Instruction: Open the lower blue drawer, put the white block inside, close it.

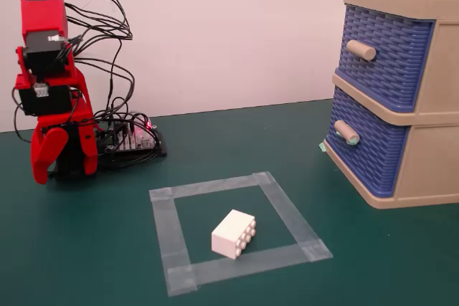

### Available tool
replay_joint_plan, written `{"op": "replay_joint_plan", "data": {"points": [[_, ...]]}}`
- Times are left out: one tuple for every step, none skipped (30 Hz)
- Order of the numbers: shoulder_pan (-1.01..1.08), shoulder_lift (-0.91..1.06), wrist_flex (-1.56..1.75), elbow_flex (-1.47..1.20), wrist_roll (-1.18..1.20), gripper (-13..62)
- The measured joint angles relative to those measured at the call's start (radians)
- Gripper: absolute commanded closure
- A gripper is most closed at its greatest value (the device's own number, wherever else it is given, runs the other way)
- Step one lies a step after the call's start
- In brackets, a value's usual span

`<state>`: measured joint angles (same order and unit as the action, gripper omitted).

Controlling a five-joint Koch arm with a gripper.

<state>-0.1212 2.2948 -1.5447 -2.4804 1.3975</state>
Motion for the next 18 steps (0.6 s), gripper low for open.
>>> {"op": "replay_joint_plan", "data": {"points": [[0.000, -0.002, 0.000, 0.000, 0.000, 15.3], [0.000, 0.000, 0.000, 0.000, 0.000, 15.3], [0.000, 0.000, 0.000, 0.000, 0.000, 15.3], [0.000, -0.002, 0.000, 0.000, 0.000, 15.3], [0.000, -0.002, 0.000, 0.000, 0.000, 15.3], [0.000, -0.002, 0.000, 0.000, 0.000, 15.3], [0.000, -0.002, 0.000, 0.000, 0.000, 15.2], [0.000, -0.002, 0.000, 0.000, 0.000, 15.0], [0.000, -0.002, 0.000, 0.000, 0.000, 15.0], [0.000, 0.000, 0.000, 0.000, 0.000, 15.2], [0.000, -0.002, 0.000, 0.000, 0.000, 15.3], [0.000, -0.002, 0.000, 0.000, 0.000, 15.4], [0.000, 0.000, 0.000, 0.002, 0.000, 15.4], [0.000, 0.000, 0.000, 0.003, 0.000, 15.5], [0.000, 0.000, 0.000, 0.006, 0.000, 15.6], [0.000, -0.002, -0.008, 0.041, -0.002, 15.6], [-0.002, 0.000, -0.032, 0.091, -0.005, 15.6], [0.000, -0.002, -0.029, 0.144, -0.002, 15.7]]}}
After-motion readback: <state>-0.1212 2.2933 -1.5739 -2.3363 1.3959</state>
